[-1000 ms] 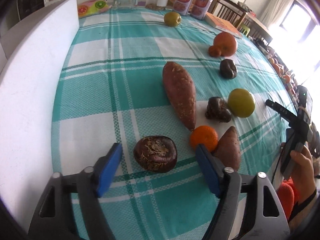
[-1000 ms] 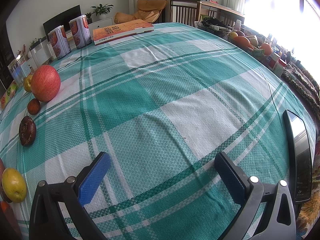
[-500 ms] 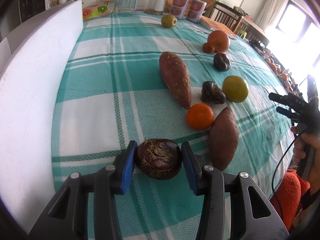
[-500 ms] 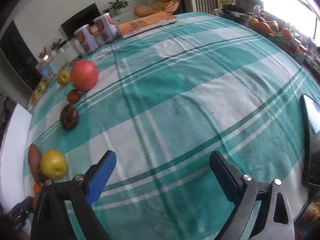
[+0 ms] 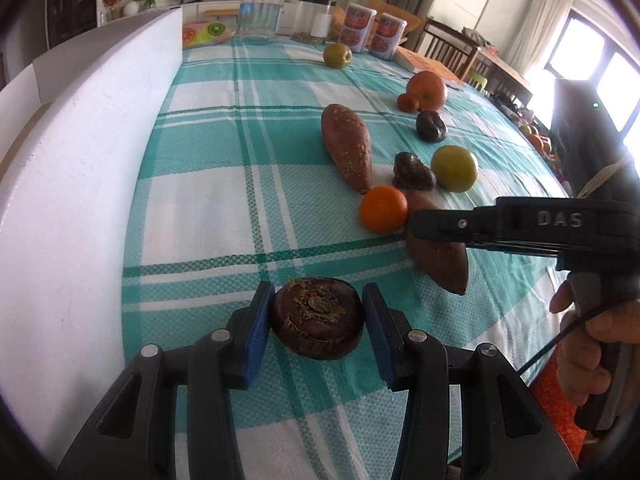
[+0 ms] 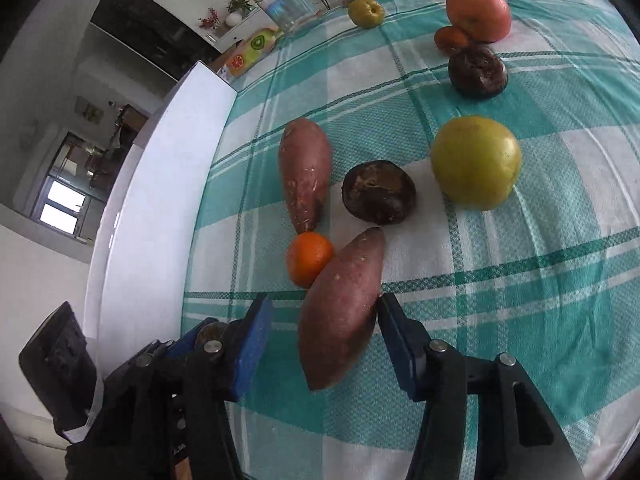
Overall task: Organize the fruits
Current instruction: 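Grasp the dark round fruit with the left tool while the right tool grasps a sweet potato, then carry both fruits into the white cardboard box and open both tools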
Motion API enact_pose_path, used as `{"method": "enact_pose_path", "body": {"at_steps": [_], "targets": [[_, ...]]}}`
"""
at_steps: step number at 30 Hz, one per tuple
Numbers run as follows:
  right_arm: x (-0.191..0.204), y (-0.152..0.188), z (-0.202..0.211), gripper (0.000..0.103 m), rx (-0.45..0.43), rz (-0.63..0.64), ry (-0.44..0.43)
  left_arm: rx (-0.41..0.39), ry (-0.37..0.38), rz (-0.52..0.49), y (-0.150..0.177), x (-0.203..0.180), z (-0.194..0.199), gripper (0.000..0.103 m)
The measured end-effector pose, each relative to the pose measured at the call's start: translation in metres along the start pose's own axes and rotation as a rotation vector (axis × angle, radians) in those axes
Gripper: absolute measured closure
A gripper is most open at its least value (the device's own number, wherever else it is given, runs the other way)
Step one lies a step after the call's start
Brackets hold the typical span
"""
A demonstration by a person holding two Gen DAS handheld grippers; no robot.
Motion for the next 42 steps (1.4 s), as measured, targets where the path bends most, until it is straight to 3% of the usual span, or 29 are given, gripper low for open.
{"method": "enact_pose_path", "body": {"at_steps": [3, 7, 9, 13, 15, 18, 20, 22, 24, 27, 30, 34, 39, 41, 42], "targets": [[-0.007, 0.005, 0.006, 0.064, 0.027, -0.035, -0.043, -0.027, 0.003, -0.024, 0.0, -0.003, 0.013, 0.056], [-0.012, 0.015, 0.026, 0.064, 0.016, 0.035, 0.061, -0.03, 0.01, -0.043, 0.003, -0.008, 0.015, 0.056], [-0.013, 0.018, 0.021, 0.064, 0.066, 0.093, 0.12, -0.02, 0.011, -0.045, 0.005, -0.011, 0.01, 0.056], [-0.012, 0.017, 0.017, 0.063, 0.071, 0.114, 0.137, -0.007, 0.03, -0.043, 0.006, -0.016, 0.009, 0.056], [-0.018, 0.017, 0.019, 0.063, 0.072, 0.075, 0.098, -0.025, 0.058, -0.034, 0.002, -0.017, 0.022, 0.056], [-0.015, 0.017, 0.035, 0.064, 0.034, 0.007, -0.005, -0.054, 0.169, 0.029, -0.008, -0.013, 0.055, 0.057], [0.006, 0.014, 0.053, 0.064, 0.0, 0.02, -0.081, -0.093, 0.221, 0.066, -0.017, -0.004, 0.085, 0.057], [0.043, 0.009, 0.072, 0.064, -0.037, 0.065, -0.171, -0.155, 0.223, 0.09, -0.027, 0.012, 0.119, 0.057], [0.088, 0.004, 0.086, 0.064, -0.067, 0.131, -0.254, -0.22, 0.155, 0.113, -0.036, 0.037, 0.149, 0.056], [0.165, 0.002, 0.088, 0.063, -0.085, 0.239, -0.373, -0.288, -0.022, 0.169, -0.037, 0.088, 0.177, 0.056], [0.23, 0.008, 0.065, 0.063, -0.045, 0.329, -0.459, -0.274, -0.196, 0.27, -0.024, 0.146, 0.178, 0.056], [0.281, 0.022, 0.02, 0.063, 0.029, 0.406, -0.464, -0.219, -0.313, 0.384, 0.004, 0.2, 0.169, 0.056], [0.299, 0.031, -0.024, 0.063, 0.082, 0.426, -0.415, -0.171, -0.373, 0.441, 0.022, 0.219, 0.152, 0.054], [0.294, 0.031, -0.03, 0.06, 0.085, 0.406, -0.406, -0.169, -0.383, 0.453, 0.024, 0.218, 0.149, 0.04], [0.29, 0.029, -0.028, 0.06, 0.073, 0.395, -0.408, -0.175, -0.387, 0.459, 0.024, 0.216, 0.149, 0.022]]}}
Point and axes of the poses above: each gripper's, at about its wrist camera, not at the fingertips, and z roughly against the way its jaws point, x to its left, y to its underside, the point moved 5 cm from there along -z, roughly the way its jaws point, and after that the axes turned 5 degrees about x, right-handed, at the moved point
